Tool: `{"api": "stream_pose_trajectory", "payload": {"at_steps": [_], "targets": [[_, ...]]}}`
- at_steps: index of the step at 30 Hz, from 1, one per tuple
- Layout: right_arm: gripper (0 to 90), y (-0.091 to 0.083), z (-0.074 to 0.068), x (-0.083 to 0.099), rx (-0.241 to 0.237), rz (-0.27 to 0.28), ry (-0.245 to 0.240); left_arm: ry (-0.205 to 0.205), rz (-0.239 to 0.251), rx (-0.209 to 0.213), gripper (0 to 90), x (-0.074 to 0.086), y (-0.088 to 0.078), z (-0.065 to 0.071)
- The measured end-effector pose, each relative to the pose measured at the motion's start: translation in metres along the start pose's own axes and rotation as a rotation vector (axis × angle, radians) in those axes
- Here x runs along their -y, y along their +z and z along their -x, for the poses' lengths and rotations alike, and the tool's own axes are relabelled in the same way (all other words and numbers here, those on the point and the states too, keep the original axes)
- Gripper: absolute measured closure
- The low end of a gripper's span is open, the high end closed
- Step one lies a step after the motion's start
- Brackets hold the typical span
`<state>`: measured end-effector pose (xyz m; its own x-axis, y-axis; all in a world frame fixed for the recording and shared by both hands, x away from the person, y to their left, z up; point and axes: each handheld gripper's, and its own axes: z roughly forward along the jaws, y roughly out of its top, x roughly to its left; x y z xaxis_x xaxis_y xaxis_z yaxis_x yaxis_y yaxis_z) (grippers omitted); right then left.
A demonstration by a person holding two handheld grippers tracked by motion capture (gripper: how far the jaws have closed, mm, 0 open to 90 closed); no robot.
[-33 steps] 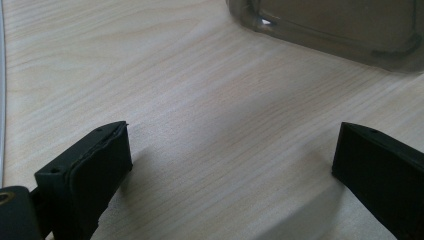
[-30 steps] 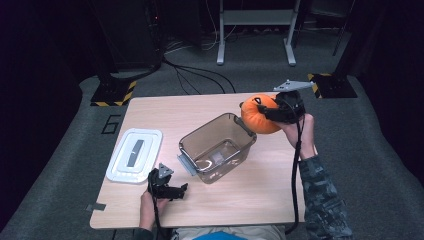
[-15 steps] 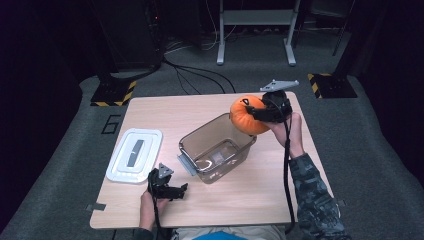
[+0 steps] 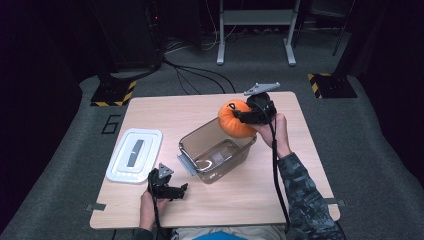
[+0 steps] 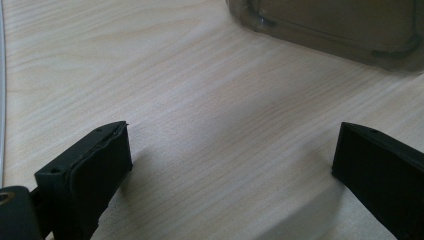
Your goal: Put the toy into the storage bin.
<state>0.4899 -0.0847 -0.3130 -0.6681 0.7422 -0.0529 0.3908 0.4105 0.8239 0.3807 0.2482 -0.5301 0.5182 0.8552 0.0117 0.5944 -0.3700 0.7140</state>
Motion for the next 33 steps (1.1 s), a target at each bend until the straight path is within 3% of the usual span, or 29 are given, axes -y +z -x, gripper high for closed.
{"api": "stream_pose_trajectory", "payload": {"at_steps": [12, 33], "targets": [[55.2, 0.015, -0.014, -0.002, -0.043, -0.007, -0.017, 0.007, 0.0, -0.003, 2.8, 0.0, 0.0, -0.001], [54.7, 0.042, -0.027, 0.007, -0.138, -0.042, 0.015, 0.008, 0.001, -0.004, 3.1, 0.0, 0.0, -0.001]]}}
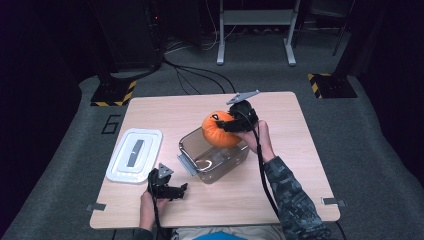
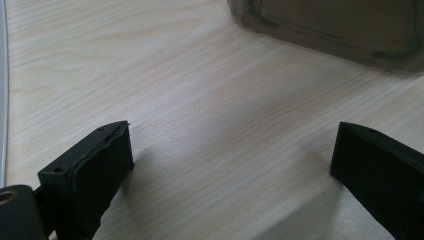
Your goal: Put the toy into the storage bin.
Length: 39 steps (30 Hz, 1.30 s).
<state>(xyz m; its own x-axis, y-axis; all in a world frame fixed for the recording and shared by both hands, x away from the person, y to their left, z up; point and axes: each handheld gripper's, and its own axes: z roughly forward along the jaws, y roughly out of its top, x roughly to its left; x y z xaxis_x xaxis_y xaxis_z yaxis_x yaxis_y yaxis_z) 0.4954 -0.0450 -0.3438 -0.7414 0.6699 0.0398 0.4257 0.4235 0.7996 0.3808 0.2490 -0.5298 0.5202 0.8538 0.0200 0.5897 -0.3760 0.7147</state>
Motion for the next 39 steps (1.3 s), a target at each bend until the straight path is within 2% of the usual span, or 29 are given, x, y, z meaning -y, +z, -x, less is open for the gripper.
{"api": "stream_pose_trajectory", "payload": {"at_steps": [9, 13, 25, 30, 39], "targets": [[53.9, 0.011, 0.001, 0.007, -0.02, -0.029, 0.001, 0.001, -0.001, 0.002, 3.1, 0.0, 0.0, 0.0], [53.7, 0.015, 0.004, 0.012, -0.027, -0.046, 0.023, -0.007, -0.001, 0.003, 3.1, 0.0, 0.0, 0.0], [52.2, 0.025, 0.017, 0.027, -0.026, -0.084, 0.048, -0.013, 0.003, 0.002, 3.1, 0.0, 0.0, 0.001], [51.7, 0.029, 0.017, 0.029, -0.028, -0.097, 0.068, -0.013, 0.004, 0.002, 3.1, 0.0, 0.0, 0.001], [50.6, 0.034, 0.019, 0.035, -0.033, -0.115, 0.073, -0.013, 0.003, 0.002, 3.1, 0.0, 0.0, 0.001]]}}
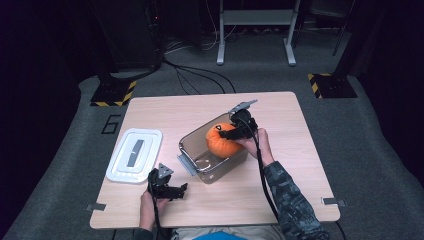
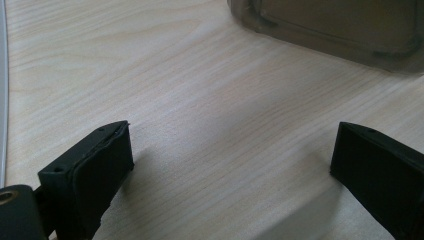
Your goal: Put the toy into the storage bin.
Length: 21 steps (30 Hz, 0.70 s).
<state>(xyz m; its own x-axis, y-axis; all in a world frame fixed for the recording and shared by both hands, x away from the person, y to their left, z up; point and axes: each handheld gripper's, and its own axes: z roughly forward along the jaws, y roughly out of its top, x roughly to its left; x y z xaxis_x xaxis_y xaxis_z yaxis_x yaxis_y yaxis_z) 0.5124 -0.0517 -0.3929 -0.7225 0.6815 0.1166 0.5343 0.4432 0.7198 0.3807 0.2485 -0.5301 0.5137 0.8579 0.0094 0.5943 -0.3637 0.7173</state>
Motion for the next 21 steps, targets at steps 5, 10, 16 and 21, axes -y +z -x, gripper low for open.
{"api": "stream_pose_trajectory", "payload": {"at_steps": [5, 10, 16, 21], "targets": [[49.8, 0.003, 0.001, 0.003, -0.01, -0.03, 0.015, 0.0, 0.0, 0.0, 3.1, 0.0, 0.0, 0.0], [48.1, 0.009, 0.004, 0.006, -0.013, -0.051, 0.012, 0.0, 0.0, 0.0, 3.1, 0.0, 0.0, 0.0], [46.8, 0.014, 0.001, 0.005, -0.001, -0.1, 0.004, -0.001, 0.0, -0.001, 3.1, 0.0, 0.0, 0.0], [42.6, 0.018, 0.001, 0.006, 0.009, -0.147, -0.004, -0.005, 0.006, -0.004, 3.2, 0.0, 0.0, 0.0]]}}
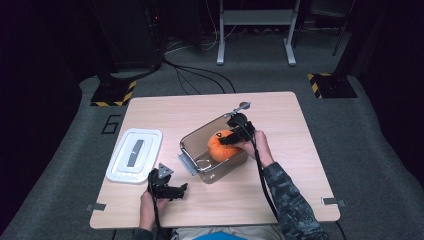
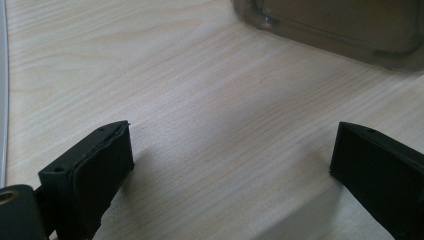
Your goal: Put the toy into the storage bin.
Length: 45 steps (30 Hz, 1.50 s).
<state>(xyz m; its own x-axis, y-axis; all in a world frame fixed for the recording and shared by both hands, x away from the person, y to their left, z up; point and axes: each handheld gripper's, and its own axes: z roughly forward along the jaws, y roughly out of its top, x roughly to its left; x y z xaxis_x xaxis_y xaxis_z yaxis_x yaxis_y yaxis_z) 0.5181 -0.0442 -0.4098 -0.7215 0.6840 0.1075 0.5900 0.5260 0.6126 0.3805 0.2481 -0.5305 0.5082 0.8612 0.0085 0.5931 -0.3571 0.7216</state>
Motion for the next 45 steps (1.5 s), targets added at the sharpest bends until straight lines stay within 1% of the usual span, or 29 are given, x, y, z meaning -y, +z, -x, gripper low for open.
{"api": "stream_pose_trajectory", "payload": {"at_steps": [1, 2, 3, 6, 11, 12, 14, 16, 17, 22, 23, 25, 26, 27, 29, 31, 32, 33, 35, 36, 37, 39, 41, 43, 45], "targets": [[42.0, 0.001, 0.0, 0.0, 0.0, -0.011, 0.009, 0.0, 0.0, 0.0, 3.2, 0.0, 0.0, 0.0], [40.4, 0.002, 0.0, 0.0, 0.002, -0.016, 0.004, -0.002, 0.0, 0.0, 3.2, 0.0, 0.0, 0.0], [39.6, 0.002, 0.0, 0.0, 0.0, -0.02, 0.014, -0.003, 0.0, 0.001, 3.2, 0.0, 0.0, 0.0], [37.6, 0.004, 0.0, 0.0, -0.004, -0.045, 0.021, -0.003, -0.001, 0.002, 3.2, 0.0, 0.0, 0.0], [34.7, 0.003, 0.0, 0.0, -0.004, -0.054, 0.024, -0.003, 0.001, 0.0, 3.4, 0.0, 0.0, 0.0], [33.8, 0.003, -0.001, -0.001, -0.003, -0.055, 0.03, -0.003, 0.0, 0.0, 3.4, 0.0, 0.0, 0.0], [31.6, 0.003, -0.001, -0.001, 0.001, -0.058, 0.031, -0.009, 0.002, -0.001, 3.6, 0.0, 0.0, 0.0], [30.5, 0.002, -0.001, -0.001, 0.003, -0.061, 0.033, -0.001, -0.001, -0.003, 3.8, 0.0, 0.0, 0.0], [29.5, 0.001, -0.001, -0.001, 0.003, -0.062, 0.033, -0.006, 0.003, -0.003, 3.8, 0.0, 0.0, 0.0], [26.1, -0.003, -0.001, -0.001, -0.001, -0.046, 0.037, -0.005, 0.002, -0.003, 3.8, 0.0, 0.0, 0.0], [25.6, -0.004, 0.0, -0.001, 0.0, -0.038, 0.031, -0.004, -0.003, -0.001, 3.8, 0.0, -0.001, 0.0], [23.9, -0.01, 0.001, -0.001, 0.003, -0.011, 0.039, -0.001, -0.005, -0.001, 3.8, 0.0, -0.001, 0.0], [23.3, -0.012, 0.001, -0.001, 0.002, -0.003, 0.033, -0.003, -0.003, -0.001, 3.8, 0.0, -0.001, 0.0], [23.8, -0.016, 0.002, -0.001, 0.001, 0.005, 0.039, 0.0, -0.006, -0.001, 3.8, 0.0, -0.001, 0.0], [25.8, -0.021, 0.002, 0.0, 0.005, 0.013, 0.03, -0.004, -0.002, -0.001, 3.8, 0.0, 0.0, 0.0], [32.0, -0.026, 0.004, 0.001, 0.007, 0.009, 0.023, -0.004, -0.002, -0.001, 3.8, 0.0, 0.0, 0.0], [35.9, -0.028, 0.004, 0.002, 0.005, 0.002, 0.025, -0.005, -0.002, -0.001, 3.8, 0.0, 0.0, 0.0], [38.3, -0.03, 0.004, 0.003, 0.002, -0.003, 0.036, -0.004, -0.002, -0.001, 3.9, 0.0, -0.001, 0.0], [43.4, -0.032, 0.006, 0.005, 0.004, -0.016, 0.042, -0.005, -0.002, -0.001, 3.9, 0.0, 0.0, 0.0], [45.9, -0.033, 0.007, 0.007, 0.002, -0.016, 0.04, -0.005, -0.002, -0.001, 3.9, 0.0, 0.0, 0.0], [48.1, -0.033, 0.008, 0.008, 0.003, -0.025, 0.05, -0.005, -0.002, -0.001, 3.9, 0.0, 0.0, 0.0], [52.1, -0.031, 0.01, 0.011, -0.002, -0.055, 0.052, -0.005, -0.002, -0.001, 3.9, 0.0, 0.0, 0.0], [54.1, -0.028, 0.012, 0.014, -0.014, -0.071, 0.056, -0.005, -0.002, -0.001, 3.9, 0.0, 0.0, 0.0], [56.1, -0.025, 0.014, 0.016, -0.013, -0.08, 0.065, -0.005, -0.002, -0.001, 3.9, 0.0, 0.0, 0.0], [56.7, -0.023, 0.015, 0.017, -0.01, -0.083, 0.063, -0.005, -0.002, -0.002, 3.9, 0.0, 0.0, 0.0]]}}
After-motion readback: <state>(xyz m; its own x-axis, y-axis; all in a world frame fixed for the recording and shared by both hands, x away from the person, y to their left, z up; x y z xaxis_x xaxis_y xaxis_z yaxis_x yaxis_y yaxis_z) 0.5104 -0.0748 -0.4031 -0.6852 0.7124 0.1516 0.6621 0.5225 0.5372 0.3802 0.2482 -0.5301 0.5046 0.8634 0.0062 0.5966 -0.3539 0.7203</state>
